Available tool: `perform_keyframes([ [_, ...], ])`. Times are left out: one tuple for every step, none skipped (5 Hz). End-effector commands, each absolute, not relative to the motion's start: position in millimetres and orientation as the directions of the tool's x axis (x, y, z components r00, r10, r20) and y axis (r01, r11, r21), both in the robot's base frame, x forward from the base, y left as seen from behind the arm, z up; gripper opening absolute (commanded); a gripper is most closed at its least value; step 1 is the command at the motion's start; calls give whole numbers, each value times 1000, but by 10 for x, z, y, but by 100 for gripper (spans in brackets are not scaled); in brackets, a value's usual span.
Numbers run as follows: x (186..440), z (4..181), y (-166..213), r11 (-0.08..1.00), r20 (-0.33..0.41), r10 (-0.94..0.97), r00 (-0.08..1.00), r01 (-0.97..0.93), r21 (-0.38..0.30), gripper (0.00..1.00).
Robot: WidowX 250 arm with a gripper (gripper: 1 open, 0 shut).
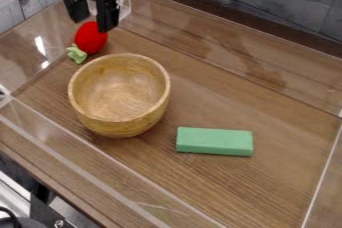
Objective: Move the red fruit to the right
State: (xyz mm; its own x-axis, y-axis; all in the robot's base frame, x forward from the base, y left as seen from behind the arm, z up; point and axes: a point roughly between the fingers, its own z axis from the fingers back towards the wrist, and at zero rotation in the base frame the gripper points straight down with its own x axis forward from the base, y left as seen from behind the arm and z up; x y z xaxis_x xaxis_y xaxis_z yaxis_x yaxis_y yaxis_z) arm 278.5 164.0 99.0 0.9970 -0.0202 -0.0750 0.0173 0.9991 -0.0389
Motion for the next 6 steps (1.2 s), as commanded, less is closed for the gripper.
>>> perform_keyframes([
  [2882,1069,1810,1000,-7,-16,1000,16,-1,100],
  [2942,1032,1859,999,23,35,999,-34,-7,100],
  [2991,986,1901,997,39,73,997,-72,-14,100],
  [3017,796,1958,994,54,105,993,-104,-20,100],
  [3051,607,2011,992,67,127,990,-126,-23,100],
  [3175,570,1999,986,76,165,983,-164,-20,100],
])
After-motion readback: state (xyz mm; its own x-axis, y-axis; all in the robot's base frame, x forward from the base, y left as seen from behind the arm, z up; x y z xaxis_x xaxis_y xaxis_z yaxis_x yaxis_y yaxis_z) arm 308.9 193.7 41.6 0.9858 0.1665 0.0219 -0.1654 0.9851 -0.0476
